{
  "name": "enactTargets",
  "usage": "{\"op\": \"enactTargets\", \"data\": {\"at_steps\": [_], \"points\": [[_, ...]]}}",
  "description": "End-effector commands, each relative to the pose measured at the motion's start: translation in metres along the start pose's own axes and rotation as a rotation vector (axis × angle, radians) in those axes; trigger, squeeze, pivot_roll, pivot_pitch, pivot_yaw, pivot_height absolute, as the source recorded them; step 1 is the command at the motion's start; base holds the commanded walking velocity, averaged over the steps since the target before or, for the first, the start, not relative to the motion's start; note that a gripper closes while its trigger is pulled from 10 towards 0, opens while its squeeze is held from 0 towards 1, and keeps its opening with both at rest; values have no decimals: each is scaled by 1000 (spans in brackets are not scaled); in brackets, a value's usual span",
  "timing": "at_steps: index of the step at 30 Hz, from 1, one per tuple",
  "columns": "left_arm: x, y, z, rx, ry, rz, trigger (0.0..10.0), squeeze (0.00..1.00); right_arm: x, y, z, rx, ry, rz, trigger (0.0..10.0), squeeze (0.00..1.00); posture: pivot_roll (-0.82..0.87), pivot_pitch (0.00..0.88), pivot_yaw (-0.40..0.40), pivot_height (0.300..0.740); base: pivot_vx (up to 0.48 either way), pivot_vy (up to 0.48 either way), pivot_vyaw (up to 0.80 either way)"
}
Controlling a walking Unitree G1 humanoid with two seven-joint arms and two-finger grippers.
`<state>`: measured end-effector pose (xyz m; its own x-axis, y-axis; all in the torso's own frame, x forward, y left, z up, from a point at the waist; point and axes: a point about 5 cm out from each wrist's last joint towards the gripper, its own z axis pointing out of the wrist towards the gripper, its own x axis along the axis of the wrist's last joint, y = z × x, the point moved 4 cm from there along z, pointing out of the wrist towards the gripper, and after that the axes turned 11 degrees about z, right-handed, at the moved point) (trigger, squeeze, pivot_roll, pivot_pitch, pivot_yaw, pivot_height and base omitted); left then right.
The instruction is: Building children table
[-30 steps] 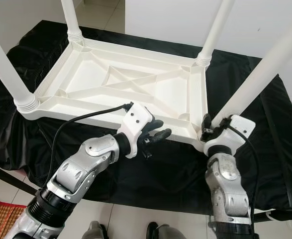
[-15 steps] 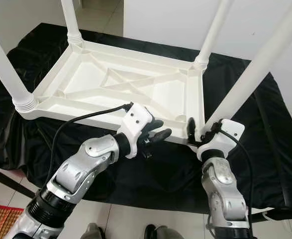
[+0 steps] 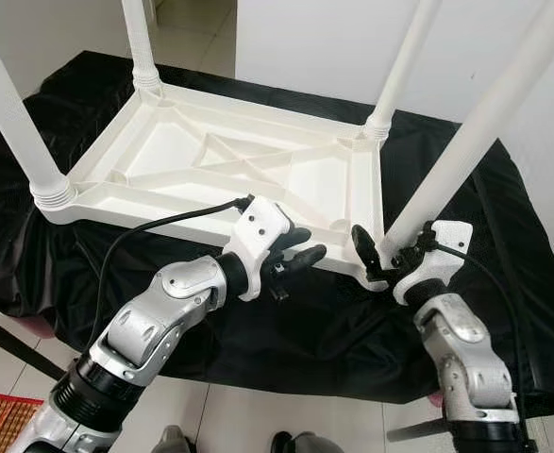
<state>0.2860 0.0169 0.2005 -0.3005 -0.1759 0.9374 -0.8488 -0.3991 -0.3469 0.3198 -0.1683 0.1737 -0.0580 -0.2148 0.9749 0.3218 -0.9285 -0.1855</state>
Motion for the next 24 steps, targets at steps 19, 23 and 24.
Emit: {"op": "enactTargets", "data": {"at_steps": [19, 23, 24], "points": [[-16, 30, 1, -183, -2, -57, 10000, 0, -18, 18, 8, 188, -97, -41, 0, 0, 63, 92, -79, 740, 0, 0, 0], [-34, 35, 1, -160, -37, -105, 10000, 0, -18, 17, 11, 160, -78, -12, 0, 0, 62, 104, -77, 740, 0, 0, 0], [-34, 35, 1, -160, -37, -105, 10000, 0, -18, 17, 11, 160, -78, -12, 0, 0, 62, 104, -77, 740, 0, 0, 0]]}}
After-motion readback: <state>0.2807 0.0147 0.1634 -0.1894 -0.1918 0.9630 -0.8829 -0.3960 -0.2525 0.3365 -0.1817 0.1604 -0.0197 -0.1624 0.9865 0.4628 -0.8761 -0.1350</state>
